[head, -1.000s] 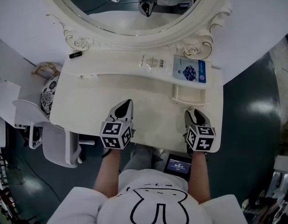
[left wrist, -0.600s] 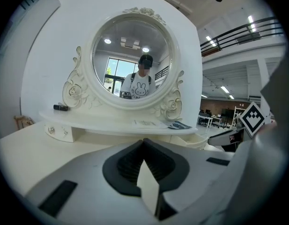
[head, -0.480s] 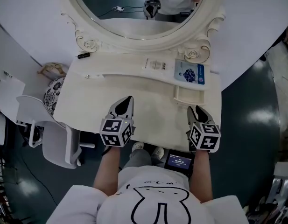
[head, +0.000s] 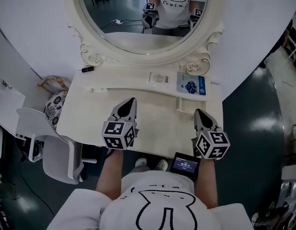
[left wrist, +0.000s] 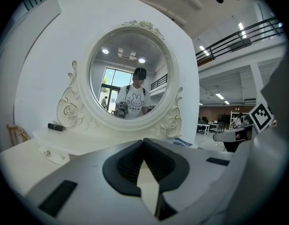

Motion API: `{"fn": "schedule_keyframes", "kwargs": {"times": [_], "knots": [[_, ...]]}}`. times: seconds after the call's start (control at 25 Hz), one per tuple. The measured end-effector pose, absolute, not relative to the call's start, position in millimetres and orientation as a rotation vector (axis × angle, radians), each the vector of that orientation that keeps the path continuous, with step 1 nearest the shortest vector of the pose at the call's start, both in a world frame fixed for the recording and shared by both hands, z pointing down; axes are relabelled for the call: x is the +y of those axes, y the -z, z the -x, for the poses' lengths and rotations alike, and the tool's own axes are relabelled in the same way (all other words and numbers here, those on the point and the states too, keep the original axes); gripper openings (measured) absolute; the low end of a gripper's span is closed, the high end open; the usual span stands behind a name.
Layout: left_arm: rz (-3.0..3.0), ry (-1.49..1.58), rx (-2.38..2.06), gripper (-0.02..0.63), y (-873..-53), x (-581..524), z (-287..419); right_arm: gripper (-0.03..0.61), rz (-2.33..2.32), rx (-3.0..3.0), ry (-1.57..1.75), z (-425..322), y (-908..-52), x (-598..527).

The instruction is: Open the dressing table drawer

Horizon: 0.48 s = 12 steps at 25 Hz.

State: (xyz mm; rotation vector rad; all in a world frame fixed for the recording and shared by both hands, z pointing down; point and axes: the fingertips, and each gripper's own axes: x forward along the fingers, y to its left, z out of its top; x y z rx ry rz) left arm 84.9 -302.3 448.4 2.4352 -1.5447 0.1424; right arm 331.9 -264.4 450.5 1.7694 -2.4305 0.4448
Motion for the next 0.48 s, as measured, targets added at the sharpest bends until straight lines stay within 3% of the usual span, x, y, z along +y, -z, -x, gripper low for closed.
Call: {"fn": "schedule_keyframes", "kwargs": {"times": [0.48], "knots": [[-2.552, -0.064, -1.516, 0.008, -402, -342, -88, 0.017, -1.889, -2.436, -0.256, -334, -392, -291]]}}
